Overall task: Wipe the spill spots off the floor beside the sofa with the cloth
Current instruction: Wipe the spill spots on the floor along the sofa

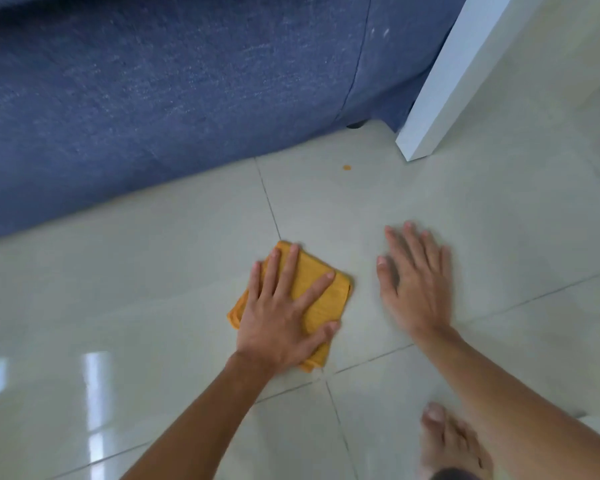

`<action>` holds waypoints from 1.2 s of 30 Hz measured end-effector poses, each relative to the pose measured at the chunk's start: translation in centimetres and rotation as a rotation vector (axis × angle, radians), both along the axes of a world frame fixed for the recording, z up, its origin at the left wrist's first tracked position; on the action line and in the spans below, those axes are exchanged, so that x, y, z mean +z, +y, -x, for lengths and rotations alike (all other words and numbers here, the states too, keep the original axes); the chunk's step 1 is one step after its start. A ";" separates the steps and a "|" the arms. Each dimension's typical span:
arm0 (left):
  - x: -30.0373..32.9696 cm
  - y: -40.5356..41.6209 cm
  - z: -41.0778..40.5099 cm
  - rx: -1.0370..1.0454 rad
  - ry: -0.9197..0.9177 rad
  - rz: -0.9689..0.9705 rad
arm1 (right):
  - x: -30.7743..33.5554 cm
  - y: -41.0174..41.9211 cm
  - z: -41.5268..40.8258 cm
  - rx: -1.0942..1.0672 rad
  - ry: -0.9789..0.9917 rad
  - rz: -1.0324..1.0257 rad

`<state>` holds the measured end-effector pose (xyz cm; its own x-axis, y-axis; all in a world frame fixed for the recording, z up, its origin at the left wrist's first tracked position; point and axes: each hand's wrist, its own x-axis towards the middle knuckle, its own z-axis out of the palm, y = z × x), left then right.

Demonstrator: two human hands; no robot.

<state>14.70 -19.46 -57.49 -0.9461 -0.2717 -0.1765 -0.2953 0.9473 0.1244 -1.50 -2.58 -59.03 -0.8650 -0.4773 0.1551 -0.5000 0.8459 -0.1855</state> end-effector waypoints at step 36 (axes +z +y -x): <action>-0.2 -4.6 4.5 0.152 -0.010 0.079 | -1.1 3.3 3.7 -0.201 -0.002 -0.022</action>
<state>10.23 -24.06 -57.64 -0.8912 -0.4252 -0.1579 -0.4369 0.8982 0.0475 -5.19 0.69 -60.10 -0.9435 -0.2978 0.1452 -0.3200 0.9326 -0.1667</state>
